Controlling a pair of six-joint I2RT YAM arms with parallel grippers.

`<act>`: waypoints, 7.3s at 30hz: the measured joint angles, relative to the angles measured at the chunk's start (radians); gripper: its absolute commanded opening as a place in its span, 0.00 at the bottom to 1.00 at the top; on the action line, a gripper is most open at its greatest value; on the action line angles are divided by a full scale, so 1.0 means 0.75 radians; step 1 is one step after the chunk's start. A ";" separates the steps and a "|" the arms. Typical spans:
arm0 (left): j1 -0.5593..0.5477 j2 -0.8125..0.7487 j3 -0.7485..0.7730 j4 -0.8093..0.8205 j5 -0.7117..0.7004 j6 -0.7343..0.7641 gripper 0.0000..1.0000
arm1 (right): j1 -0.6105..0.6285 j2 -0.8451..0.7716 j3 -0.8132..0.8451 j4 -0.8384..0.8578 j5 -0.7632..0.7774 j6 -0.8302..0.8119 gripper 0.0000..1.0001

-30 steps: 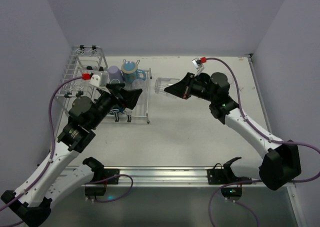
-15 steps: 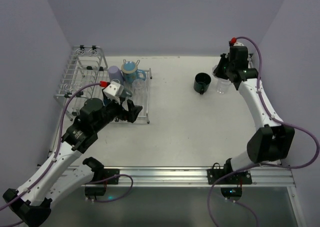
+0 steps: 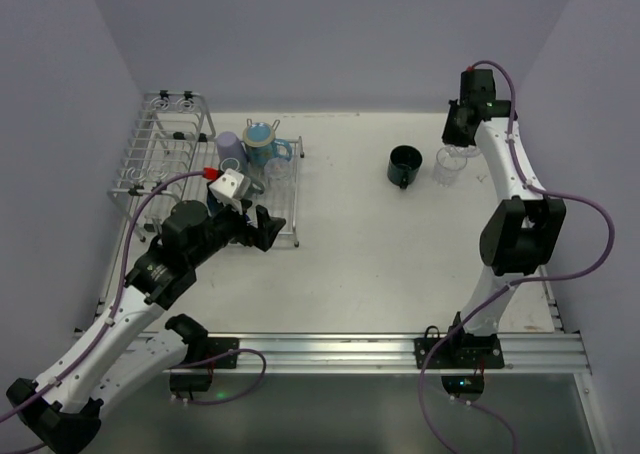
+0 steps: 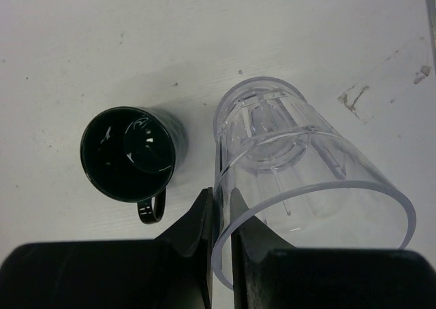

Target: Unload the cups from the dish rack

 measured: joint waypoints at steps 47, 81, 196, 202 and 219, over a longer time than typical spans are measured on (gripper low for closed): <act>-0.001 0.317 0.151 -0.017 -0.257 -0.176 1.00 | 0.010 -0.008 -0.021 0.045 -0.128 -0.007 0.73; 0.090 1.329 0.586 0.256 -0.653 -0.206 0.89 | 0.303 -0.985 -1.110 0.969 -0.567 0.318 0.60; 0.051 -0.187 -0.078 -0.087 -0.016 -0.008 1.00 | 0.077 0.212 0.456 -0.244 0.069 -0.054 0.00; 0.051 -0.179 -0.078 -0.087 -0.026 -0.007 1.00 | 0.077 0.255 0.456 -0.256 0.069 -0.067 0.00; 0.051 -0.153 -0.078 -0.087 -0.060 -0.006 1.00 | 0.056 0.321 0.456 -0.260 0.069 -0.093 0.00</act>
